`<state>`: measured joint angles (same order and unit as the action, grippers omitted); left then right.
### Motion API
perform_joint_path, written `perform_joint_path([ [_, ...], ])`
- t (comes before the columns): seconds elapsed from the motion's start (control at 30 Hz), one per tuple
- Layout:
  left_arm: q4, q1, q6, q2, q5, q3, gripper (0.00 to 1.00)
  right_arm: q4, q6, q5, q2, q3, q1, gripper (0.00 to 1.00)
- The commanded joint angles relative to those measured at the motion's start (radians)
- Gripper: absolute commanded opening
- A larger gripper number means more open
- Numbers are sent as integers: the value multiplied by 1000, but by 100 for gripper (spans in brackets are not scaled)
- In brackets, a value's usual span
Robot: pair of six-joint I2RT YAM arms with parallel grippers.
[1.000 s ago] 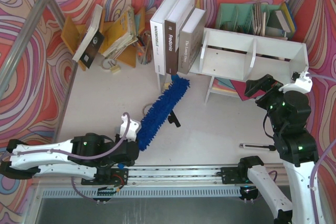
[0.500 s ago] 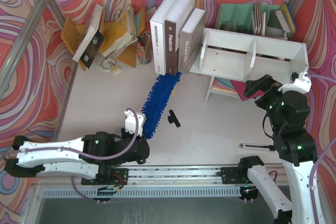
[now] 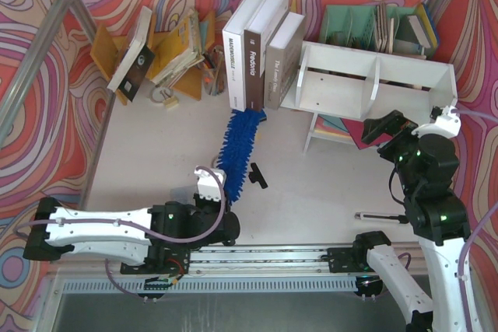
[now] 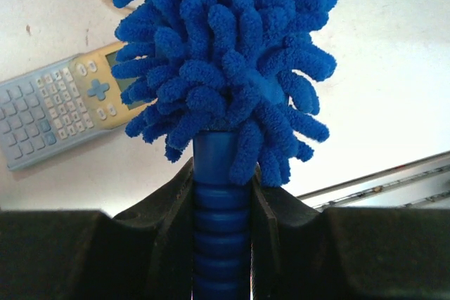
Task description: Dust the bookshelf with a duster
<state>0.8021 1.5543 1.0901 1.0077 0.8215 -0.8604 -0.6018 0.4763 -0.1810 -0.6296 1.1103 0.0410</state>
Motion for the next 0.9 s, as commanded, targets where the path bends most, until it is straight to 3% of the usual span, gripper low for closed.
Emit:
perform_joint_path([
  [0.0,-35,-10,118,-51,70,99,0,43,4,17,-9,19,1,99],
  [0.33,-142,-61,181,-50,-60,271,0,45,10,27,-24,39,2,99],
  [0.53,-70,-71,138,-55,-26,195,0,39,12,27,-18,36,1,99],
  [0.73,47,-72,43,-146,57,65,0,34,10,24,-14,39,2,99],
  [0.87,52,-73,18,-203,79,57,0,34,11,26,-12,34,1,99],
])
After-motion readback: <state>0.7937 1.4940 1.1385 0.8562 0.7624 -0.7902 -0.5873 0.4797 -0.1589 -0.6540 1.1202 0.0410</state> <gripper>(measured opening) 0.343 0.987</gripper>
